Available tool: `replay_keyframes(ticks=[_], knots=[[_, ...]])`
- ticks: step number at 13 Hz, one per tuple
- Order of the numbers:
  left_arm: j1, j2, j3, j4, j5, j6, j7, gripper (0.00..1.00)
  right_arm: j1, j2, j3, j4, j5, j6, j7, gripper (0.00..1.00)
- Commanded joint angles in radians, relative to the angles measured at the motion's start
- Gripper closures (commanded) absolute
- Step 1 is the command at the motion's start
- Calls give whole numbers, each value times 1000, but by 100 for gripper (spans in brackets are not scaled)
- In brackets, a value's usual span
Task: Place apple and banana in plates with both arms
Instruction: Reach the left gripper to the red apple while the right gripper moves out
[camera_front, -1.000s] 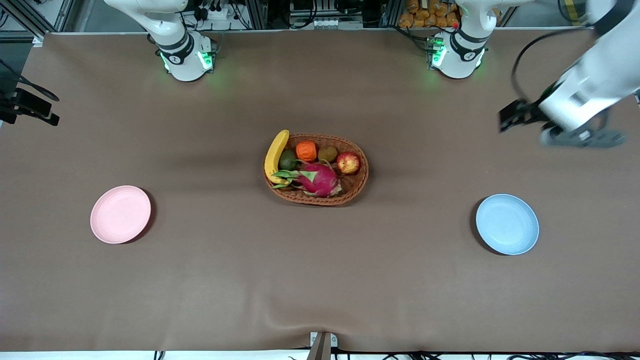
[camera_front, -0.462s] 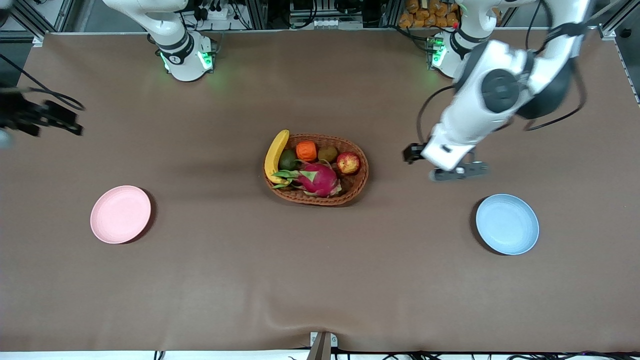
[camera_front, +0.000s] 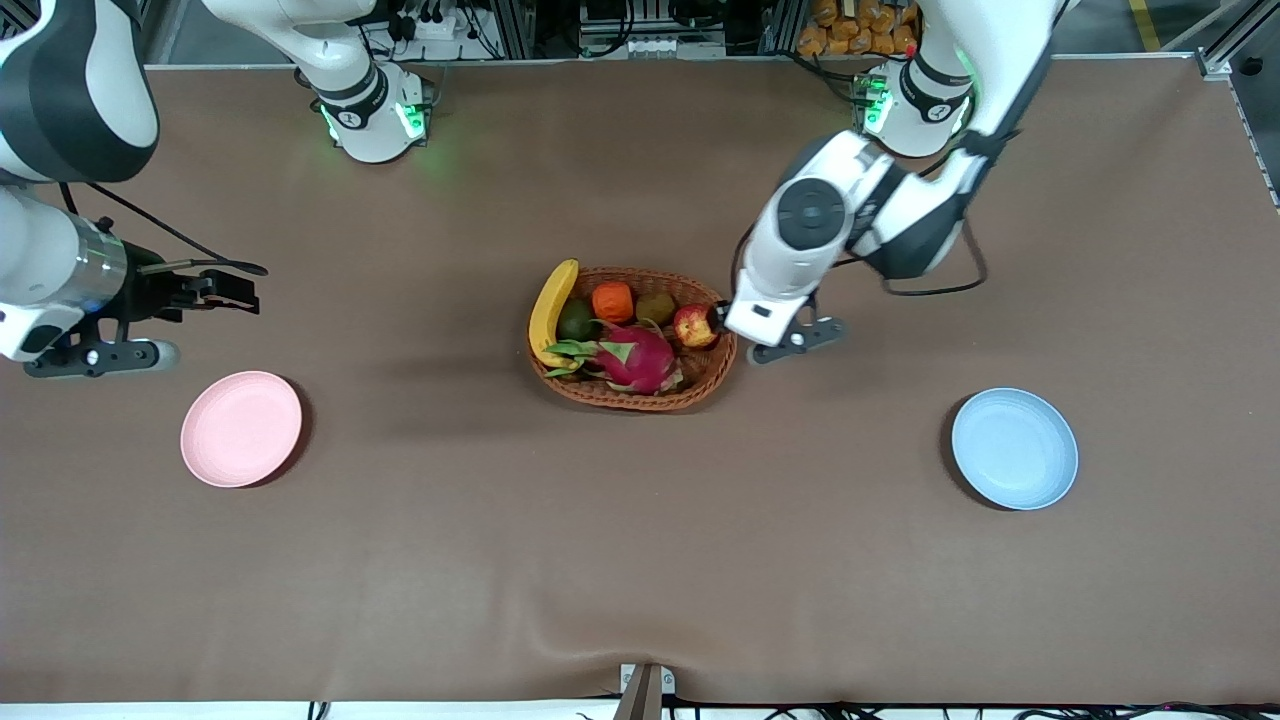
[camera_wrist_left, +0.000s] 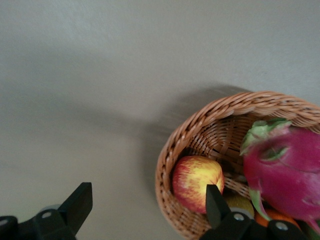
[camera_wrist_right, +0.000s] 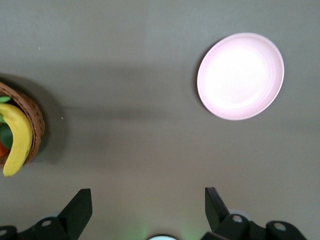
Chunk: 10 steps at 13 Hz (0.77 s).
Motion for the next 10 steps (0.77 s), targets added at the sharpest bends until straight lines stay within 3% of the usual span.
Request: replay_keyframes(ticks=[1,6,10], knots=[[-57,72,4,29,106,23,-153,0,-2,-14,-1,6,19,-30,-3,0],[-128,199,13,140,117,51,-297,0,-5,-12,-1,2,29,-42,-3,0],[-146,241,15,145,189,51,-374,0,-9,-12,-2,2,50,-47,-4,0]])
